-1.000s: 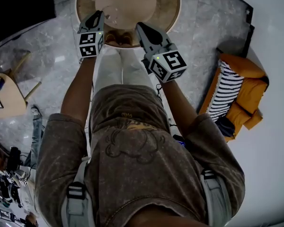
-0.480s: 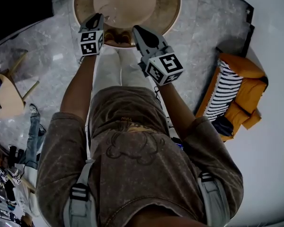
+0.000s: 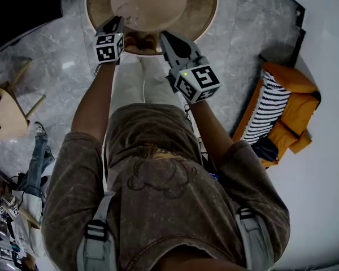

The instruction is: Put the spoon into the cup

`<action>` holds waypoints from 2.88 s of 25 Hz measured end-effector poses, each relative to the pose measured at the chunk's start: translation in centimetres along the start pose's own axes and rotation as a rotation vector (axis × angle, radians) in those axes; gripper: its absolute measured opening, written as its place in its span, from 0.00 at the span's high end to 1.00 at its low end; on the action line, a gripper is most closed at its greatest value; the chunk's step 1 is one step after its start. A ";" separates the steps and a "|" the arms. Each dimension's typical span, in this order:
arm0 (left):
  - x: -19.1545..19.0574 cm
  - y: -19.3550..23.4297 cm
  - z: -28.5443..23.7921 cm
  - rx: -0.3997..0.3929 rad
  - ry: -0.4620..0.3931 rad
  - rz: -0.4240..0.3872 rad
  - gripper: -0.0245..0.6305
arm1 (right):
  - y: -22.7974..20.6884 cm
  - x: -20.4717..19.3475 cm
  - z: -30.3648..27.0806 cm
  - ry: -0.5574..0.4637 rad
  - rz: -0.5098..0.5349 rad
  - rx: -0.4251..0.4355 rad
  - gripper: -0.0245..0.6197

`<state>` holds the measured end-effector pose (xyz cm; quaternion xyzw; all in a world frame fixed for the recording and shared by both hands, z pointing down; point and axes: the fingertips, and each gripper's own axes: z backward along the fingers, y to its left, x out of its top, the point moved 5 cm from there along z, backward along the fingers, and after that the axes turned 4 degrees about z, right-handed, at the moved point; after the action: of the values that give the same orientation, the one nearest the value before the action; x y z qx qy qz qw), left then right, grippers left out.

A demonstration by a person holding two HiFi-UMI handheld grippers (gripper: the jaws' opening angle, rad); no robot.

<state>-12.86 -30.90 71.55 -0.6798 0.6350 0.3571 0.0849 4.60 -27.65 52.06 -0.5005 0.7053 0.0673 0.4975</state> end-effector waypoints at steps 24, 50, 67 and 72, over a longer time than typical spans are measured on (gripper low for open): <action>-1.6 0.9 -0.6 0.037 0.025 0.014 0.87 | 0.3 -1.8 -0.2 0.025 -0.019 -0.007 0.93; 0.0 1.0 1.7 0.104 0.032 0.036 0.67 | 1.0 0.2 0.3 0.008 -0.006 0.003 0.93; 4.9 -3.5 8.8 0.044 -0.057 0.101 0.93 | 3.2 2.9 5.2 -0.022 0.040 0.029 0.93; 7.7 -5.9 12.1 0.008 -0.098 0.049 0.93 | 3.8 3.9 6.4 -0.043 0.061 0.041 0.93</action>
<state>-12.47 -29.16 56.11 -0.6453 0.6479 0.3895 0.1099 5.65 -24.49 44.35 -0.4669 0.7107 0.0788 0.5203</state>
